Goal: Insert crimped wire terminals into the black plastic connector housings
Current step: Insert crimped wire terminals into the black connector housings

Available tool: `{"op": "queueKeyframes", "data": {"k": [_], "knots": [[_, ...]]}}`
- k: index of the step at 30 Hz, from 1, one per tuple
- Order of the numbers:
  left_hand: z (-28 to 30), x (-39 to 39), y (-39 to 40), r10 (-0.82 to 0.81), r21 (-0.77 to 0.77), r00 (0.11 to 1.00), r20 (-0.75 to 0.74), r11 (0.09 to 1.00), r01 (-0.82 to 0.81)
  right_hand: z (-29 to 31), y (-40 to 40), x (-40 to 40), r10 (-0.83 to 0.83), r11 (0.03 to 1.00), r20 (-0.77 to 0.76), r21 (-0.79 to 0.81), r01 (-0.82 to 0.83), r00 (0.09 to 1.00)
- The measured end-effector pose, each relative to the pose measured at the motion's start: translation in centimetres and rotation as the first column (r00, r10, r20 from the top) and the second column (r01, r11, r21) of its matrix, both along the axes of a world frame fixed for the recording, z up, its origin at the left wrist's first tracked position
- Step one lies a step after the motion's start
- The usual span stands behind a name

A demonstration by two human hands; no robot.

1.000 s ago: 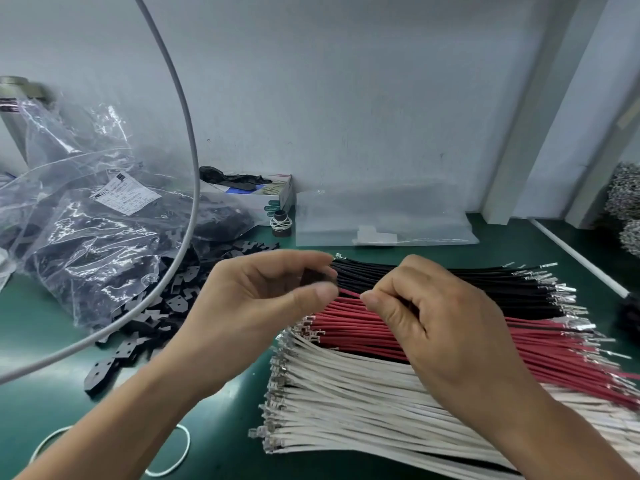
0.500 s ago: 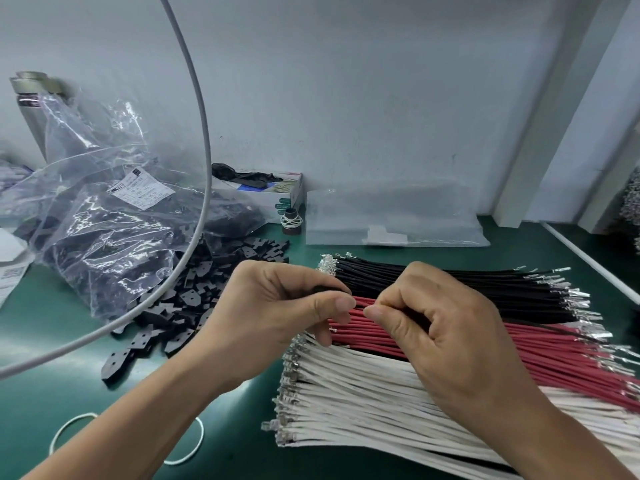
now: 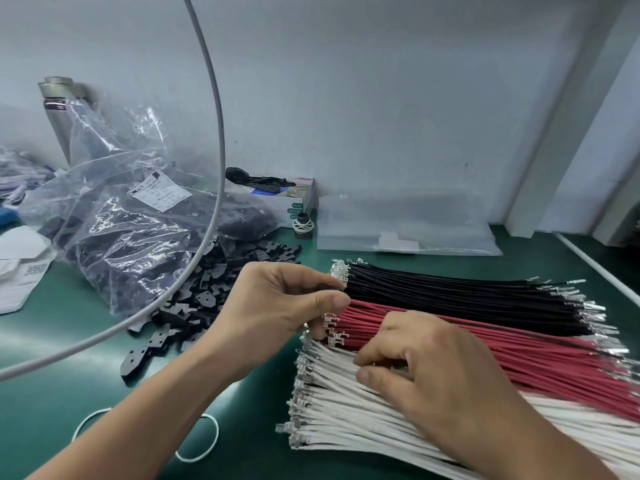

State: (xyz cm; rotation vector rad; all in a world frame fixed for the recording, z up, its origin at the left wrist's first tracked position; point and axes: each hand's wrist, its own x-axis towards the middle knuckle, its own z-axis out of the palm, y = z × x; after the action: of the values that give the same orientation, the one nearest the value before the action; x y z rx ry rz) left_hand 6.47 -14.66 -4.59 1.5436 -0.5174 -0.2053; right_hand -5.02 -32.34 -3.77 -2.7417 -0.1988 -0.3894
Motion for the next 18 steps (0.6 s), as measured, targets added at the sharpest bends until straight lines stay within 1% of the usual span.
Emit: {"op": "queueKeyframes", "data": {"k": [5, 9, 11, 13, 15, 18], "knots": [[0.0, 0.3, 0.2, 0.012, 0.021, 1.0, 0.02, 1.0, -0.012, 0.4, -0.2, -0.2, 0.01, 0.999, -0.018, 0.046, -0.009, 1.0], [0.0, 0.4, 0.5, -0.045, -0.022, 0.998, -0.042, 0.999, 0.044, 0.7, -0.8, -0.4, 0.027, 0.997, -0.004, 0.069, -0.027, 1.0], [0.3, 0.3, 0.5, -0.042, -0.007, 0.999, -0.03, 0.999, 0.042, 1.0, -0.9, -0.5, 0.039, 0.996, 0.036, 0.079, -0.041, 0.999], [0.5, 0.2, 0.4, -0.027, 0.022, 1.0, 0.0, 0.999, 0.027, 1.3, -1.1, -0.6, 0.033, 0.987, 0.092, 0.157, -0.048, 0.995], [0.6, 0.2, 0.4, -0.019, 0.024, 1.0, -0.004, 1.0, 0.019, 1.4, -1.5, -0.7, -0.012, 0.978, 0.178, 0.206, -0.025, 0.984], [0.5, 0.3, 0.5, -0.04, -0.001, 0.999, -0.033, 0.999, 0.04, 1.2, -1.9, -0.7, -0.083, 0.981, 0.258, 0.192, 0.033, 0.963]]}}
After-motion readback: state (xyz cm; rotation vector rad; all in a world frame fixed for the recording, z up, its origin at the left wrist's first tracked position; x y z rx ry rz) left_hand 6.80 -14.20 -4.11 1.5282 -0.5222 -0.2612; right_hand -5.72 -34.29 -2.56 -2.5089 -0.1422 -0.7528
